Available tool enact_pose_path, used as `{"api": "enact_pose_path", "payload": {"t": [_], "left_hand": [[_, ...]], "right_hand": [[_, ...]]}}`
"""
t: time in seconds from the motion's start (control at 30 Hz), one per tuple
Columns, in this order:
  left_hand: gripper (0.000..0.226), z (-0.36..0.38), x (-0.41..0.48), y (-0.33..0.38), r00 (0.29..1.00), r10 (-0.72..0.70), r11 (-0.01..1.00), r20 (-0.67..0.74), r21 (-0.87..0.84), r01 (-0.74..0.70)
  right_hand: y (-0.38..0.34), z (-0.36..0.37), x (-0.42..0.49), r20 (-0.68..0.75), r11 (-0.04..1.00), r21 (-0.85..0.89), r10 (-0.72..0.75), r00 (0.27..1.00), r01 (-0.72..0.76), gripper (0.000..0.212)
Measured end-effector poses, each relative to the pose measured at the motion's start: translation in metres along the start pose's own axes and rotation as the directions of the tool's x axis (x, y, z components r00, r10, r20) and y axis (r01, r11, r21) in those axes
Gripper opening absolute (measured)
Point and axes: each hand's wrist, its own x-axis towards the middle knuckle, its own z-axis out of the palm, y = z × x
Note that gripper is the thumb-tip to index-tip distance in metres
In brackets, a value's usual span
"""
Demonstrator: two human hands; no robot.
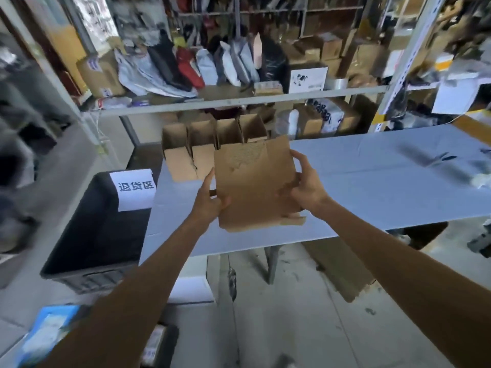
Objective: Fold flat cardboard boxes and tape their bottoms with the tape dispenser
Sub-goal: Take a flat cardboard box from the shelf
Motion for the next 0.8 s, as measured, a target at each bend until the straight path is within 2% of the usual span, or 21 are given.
{"api": "enact_pose_path", "payload": {"t": [0.1, 0.3, 0.43, 0.5, 0.57, 0.67, 0.8], "left_hand": [[0.079, 0.012, 0.024, -0.009, 0.997, -0.031, 1.0, -0.074, -0.006, 0.031], [0.077, 0.019, 0.07, -0.035, 0.994, -0.045, 0.998, -0.101, 0.027, 0.048], [0.075, 0.014, 0.107, -0.064, 0.988, -0.122, 0.993, -0.096, -0.012, 0.121], [0.076, 0.012, 0.126, -0.079, 0.984, -0.151, 0.988, -0.097, -0.039, 0.148], [0.078, 0.009, 0.146, -0.094, 0.983, -0.165, 0.986, -0.079, -0.052, 0.161], [0.08, 0.004, 0.165, -0.107, 0.975, -0.22, 0.972, -0.043, -0.096, 0.215], [0.086, -0.001, 0.185, -0.124, 0.962, -0.272, 0.949, 0.022, -0.159, 0.272]], "right_hand": [[0.018, -0.005, 0.041, 0.078, 0.998, -0.06, -0.01, 0.997, 0.015, 0.09], [0.054, 0.014, 0.104, 0.14, 0.995, -0.092, -0.02, 0.99, 0.033, 0.094], [0.076, 0.039, 0.149, 0.146, 0.991, 0.025, 0.125, 0.981, -0.13, 0.063], [0.083, 0.05, 0.166, 0.128, 0.987, 0.034, 0.15, 0.98, -0.156, 0.05], [0.09, 0.058, 0.177, 0.13, 0.99, 0.002, 0.138, 0.982, -0.139, 0.061], [0.099, 0.069, 0.186, 0.125, 0.989, -0.069, 0.142, 0.982, -0.134, 0.093], [0.11, 0.082, 0.197, 0.065, 0.981, -0.028, 0.192, 0.979, -0.19, 0.086]]}}
